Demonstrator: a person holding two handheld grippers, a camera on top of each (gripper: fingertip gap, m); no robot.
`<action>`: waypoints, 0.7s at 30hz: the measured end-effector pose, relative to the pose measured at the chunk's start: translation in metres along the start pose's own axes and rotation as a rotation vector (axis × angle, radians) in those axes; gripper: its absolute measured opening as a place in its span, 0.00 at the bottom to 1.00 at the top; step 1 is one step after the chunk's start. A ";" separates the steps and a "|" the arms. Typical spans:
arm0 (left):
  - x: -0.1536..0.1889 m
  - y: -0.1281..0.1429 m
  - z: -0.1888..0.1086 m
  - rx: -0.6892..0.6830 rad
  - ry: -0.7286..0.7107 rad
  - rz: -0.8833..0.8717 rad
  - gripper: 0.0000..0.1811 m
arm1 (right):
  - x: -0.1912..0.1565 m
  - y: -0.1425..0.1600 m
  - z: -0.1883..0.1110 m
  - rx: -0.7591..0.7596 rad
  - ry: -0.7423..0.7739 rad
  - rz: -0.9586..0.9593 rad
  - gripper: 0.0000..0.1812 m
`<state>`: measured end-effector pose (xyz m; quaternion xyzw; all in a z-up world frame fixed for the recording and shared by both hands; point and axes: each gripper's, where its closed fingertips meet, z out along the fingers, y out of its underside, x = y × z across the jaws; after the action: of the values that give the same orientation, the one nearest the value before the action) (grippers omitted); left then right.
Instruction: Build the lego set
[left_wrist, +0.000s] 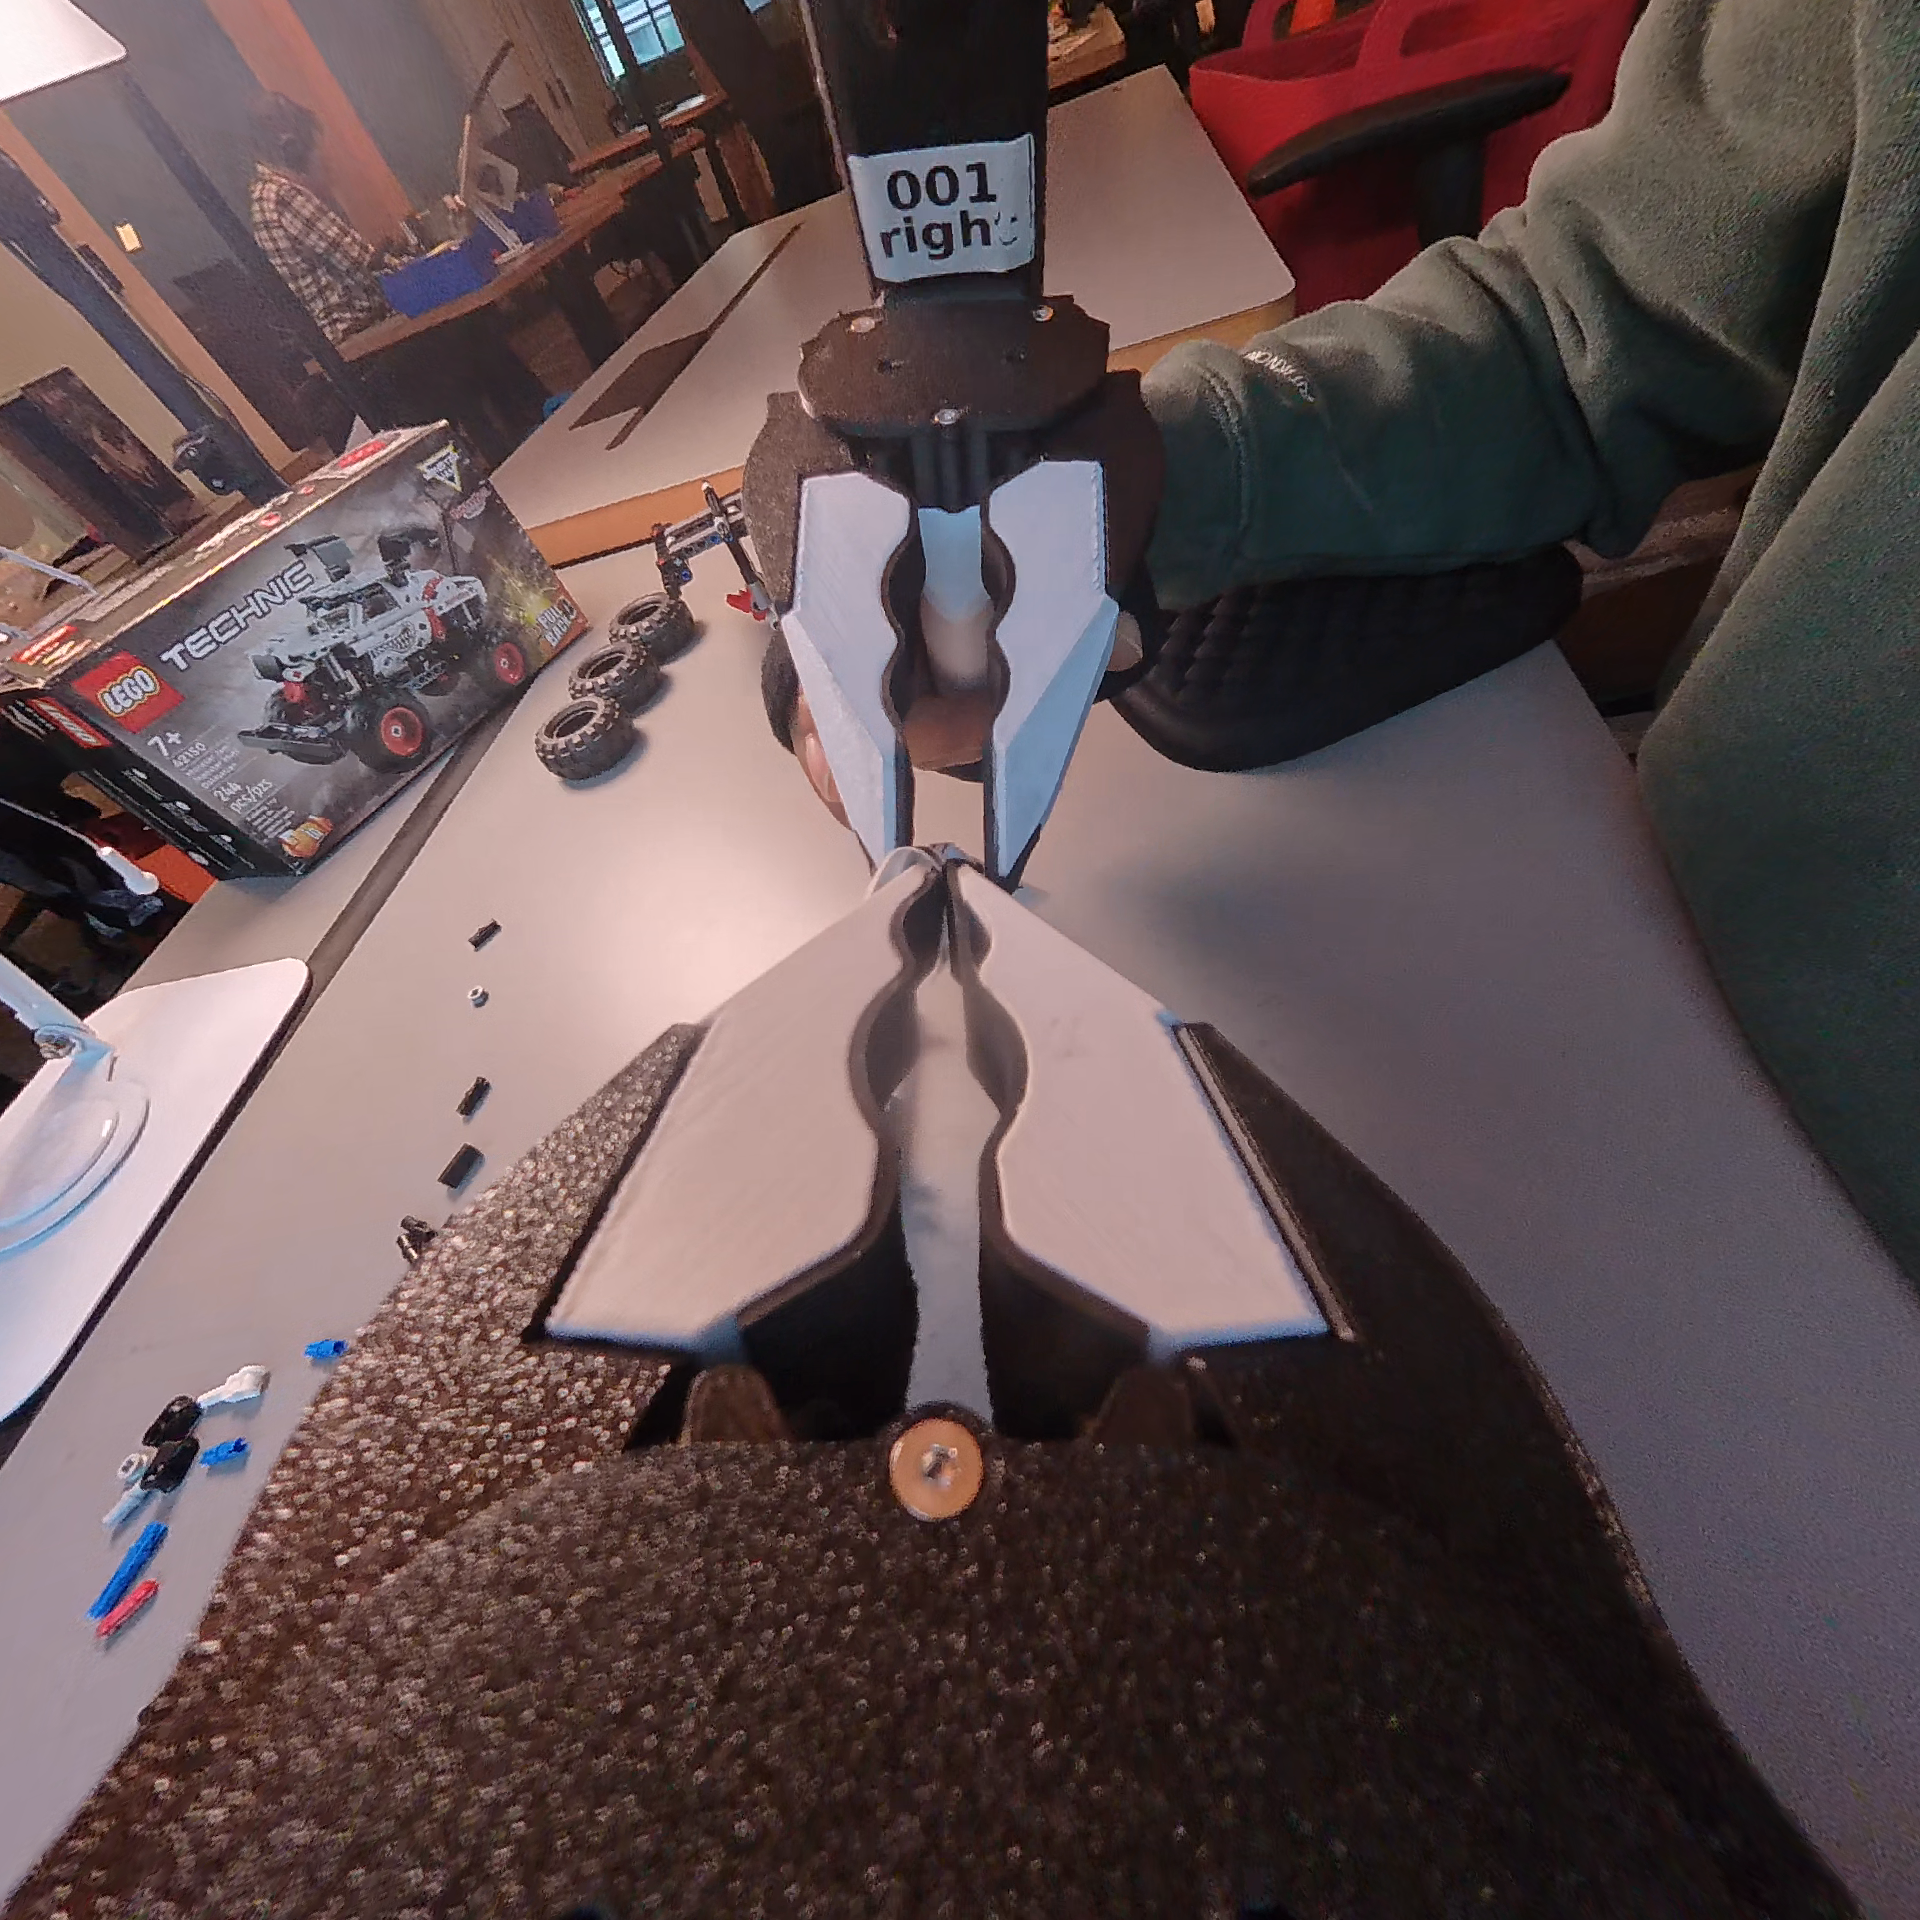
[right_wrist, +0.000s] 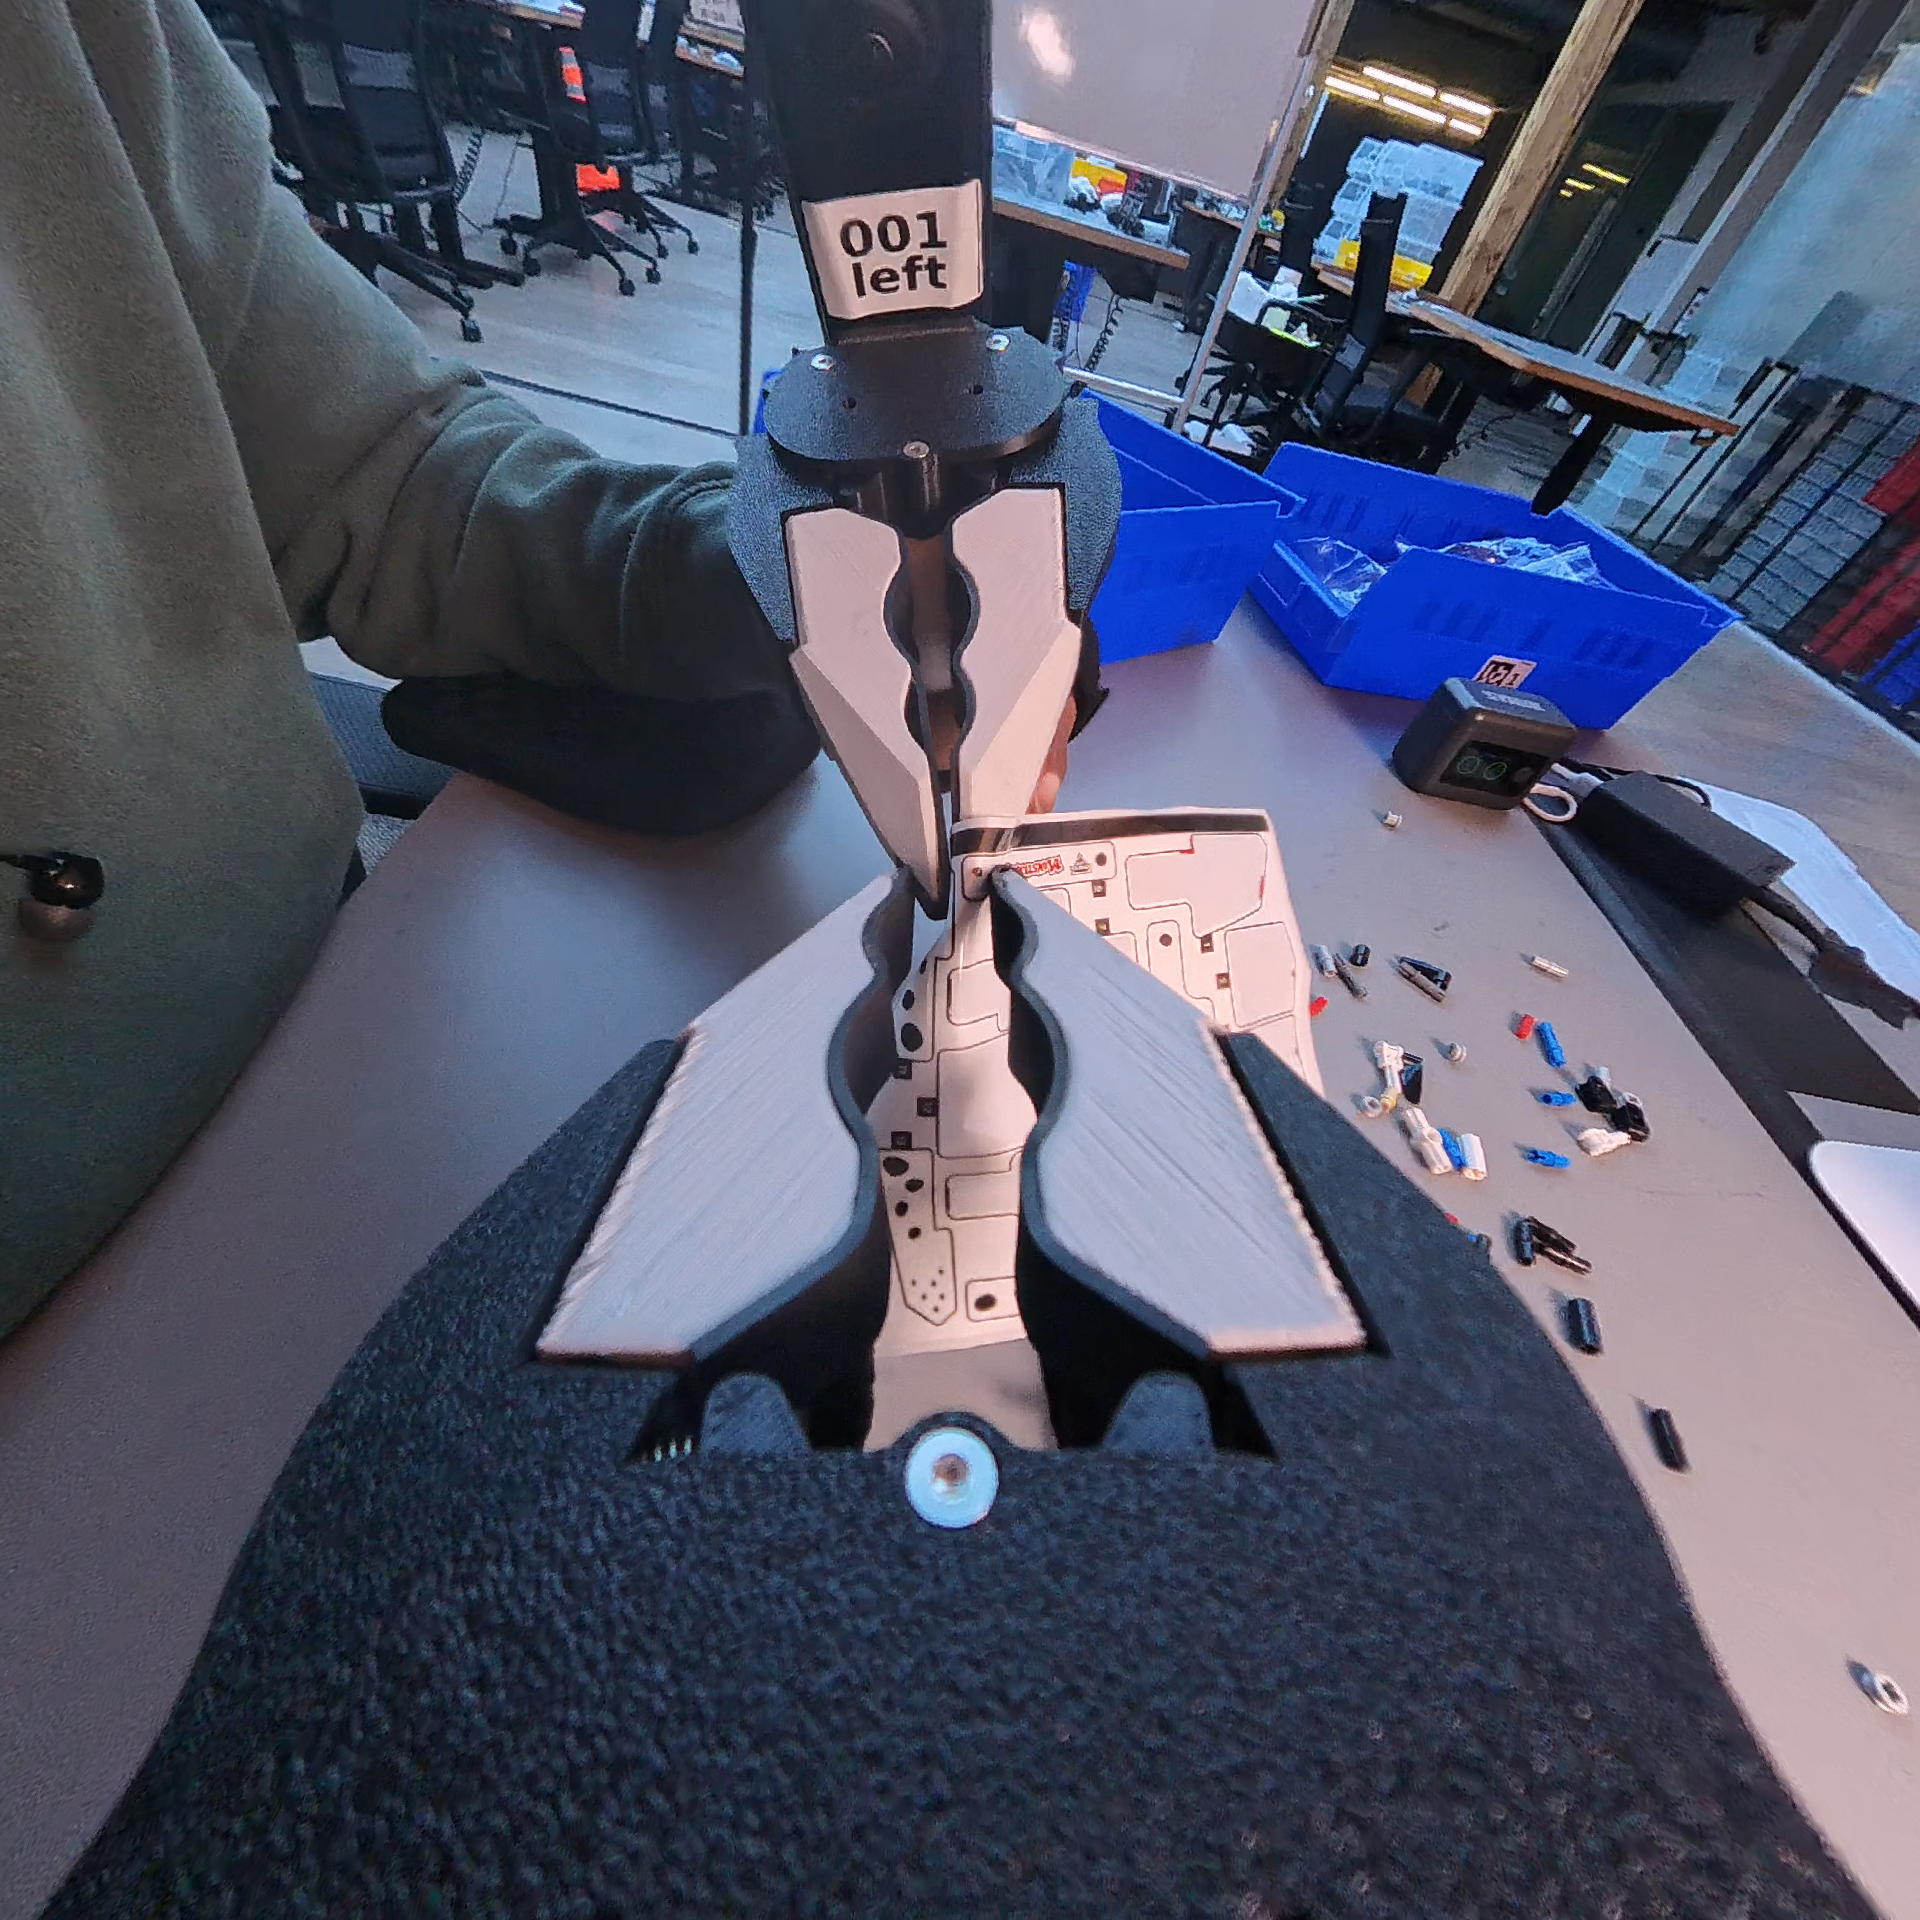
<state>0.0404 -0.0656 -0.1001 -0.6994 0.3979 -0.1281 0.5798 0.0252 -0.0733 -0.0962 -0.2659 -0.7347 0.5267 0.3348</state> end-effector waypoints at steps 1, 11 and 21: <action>0.001 0.000 0.000 -0.002 0.004 0.001 0.00 | -0.001 0.000 0.000 0.003 -0.011 0.009 0.07; 0.008 -0.002 0.003 0.006 0.035 -0.018 0.00 | -0.008 0.000 -0.005 0.041 -0.117 0.129 0.07; 0.016 0.001 0.007 -0.015 0.069 -0.003 0.00 | -0.015 0.001 -0.009 0.058 -0.226 0.287 0.08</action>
<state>0.0548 -0.0721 -0.1072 -0.6995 0.4173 -0.1502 0.5603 0.0418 -0.0792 -0.0984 -0.2975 -0.7067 0.6165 0.1789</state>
